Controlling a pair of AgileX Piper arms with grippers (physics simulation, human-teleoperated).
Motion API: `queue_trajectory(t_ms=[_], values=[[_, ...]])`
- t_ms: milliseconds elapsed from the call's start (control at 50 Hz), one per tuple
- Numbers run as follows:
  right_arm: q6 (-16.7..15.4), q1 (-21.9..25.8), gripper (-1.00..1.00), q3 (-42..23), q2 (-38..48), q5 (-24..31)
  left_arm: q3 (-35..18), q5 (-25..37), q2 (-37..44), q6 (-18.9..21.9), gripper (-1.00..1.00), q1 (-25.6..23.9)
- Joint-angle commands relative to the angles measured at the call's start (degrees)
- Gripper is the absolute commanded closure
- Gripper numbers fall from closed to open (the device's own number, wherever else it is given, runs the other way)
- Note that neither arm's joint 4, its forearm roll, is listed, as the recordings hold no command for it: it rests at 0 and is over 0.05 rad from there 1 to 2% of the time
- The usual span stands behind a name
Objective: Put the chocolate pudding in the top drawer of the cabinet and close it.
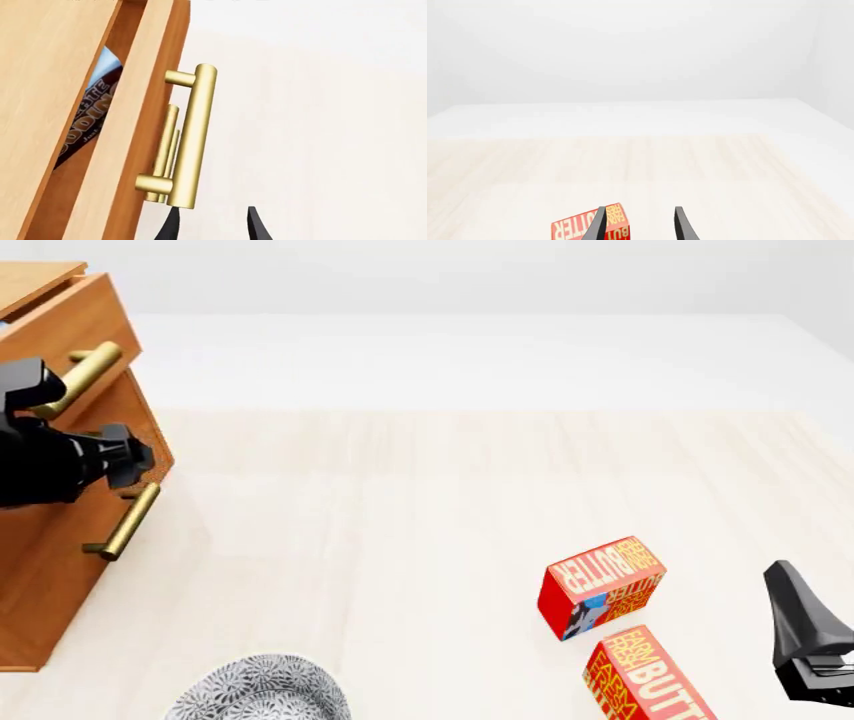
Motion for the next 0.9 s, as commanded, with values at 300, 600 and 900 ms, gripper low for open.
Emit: queue_trajectory(t_ms=[300, 600, 900], values=[[-0.18, -0.02, -1.0, 0.05, 0.12, -0.23, 0.35, -0.14, 0.01, 0.79, -1.0, 9.57], [-0.18, -0.02, -1.0, 0.05, 0.12, -0.23, -5.49, 2.4, 1.63, 0.66, -1.0, 14.75], [-0.2, -0.03, -1.0, 0.04, 0.11, -0.23, -3.64, 1.77, 1.15, 0.12, -1.0, 16.87]])
